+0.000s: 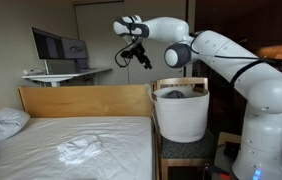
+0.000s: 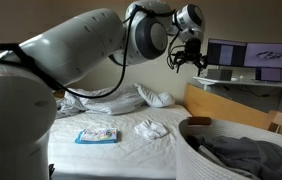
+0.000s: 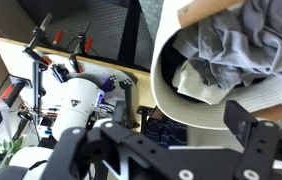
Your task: Put the gray and white clothes in the basket respectively
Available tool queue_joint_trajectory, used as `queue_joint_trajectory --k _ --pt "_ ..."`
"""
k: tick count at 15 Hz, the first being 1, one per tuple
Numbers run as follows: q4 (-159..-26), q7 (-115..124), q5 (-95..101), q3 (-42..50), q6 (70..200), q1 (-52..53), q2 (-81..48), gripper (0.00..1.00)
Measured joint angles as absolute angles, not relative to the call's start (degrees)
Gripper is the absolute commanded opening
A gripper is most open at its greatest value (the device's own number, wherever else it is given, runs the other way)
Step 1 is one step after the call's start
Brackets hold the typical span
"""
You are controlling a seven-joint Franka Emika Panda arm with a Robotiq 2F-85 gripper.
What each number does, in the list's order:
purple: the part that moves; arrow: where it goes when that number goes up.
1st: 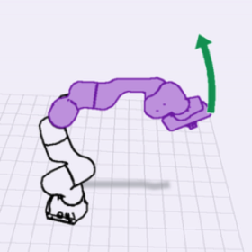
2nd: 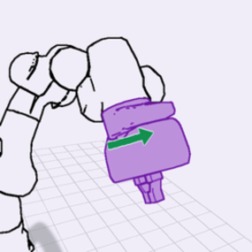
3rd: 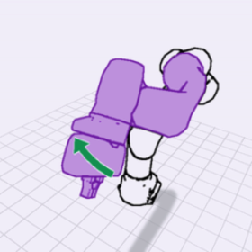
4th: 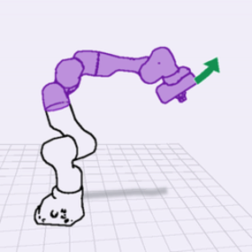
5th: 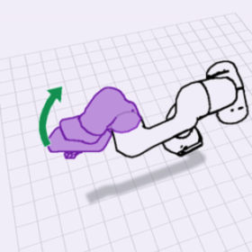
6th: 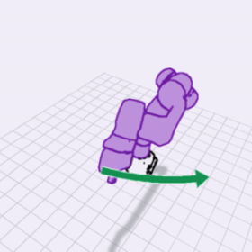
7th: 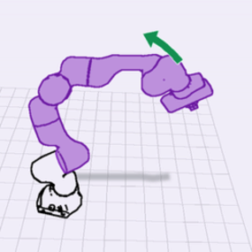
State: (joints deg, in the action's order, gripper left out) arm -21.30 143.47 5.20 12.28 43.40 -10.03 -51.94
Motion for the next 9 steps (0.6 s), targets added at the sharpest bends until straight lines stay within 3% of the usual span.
queue_joint_trajectory --k 9 --pt "-21.3 143.5 0.8 8.3 43.1 -12.2 -54.3 1.00"
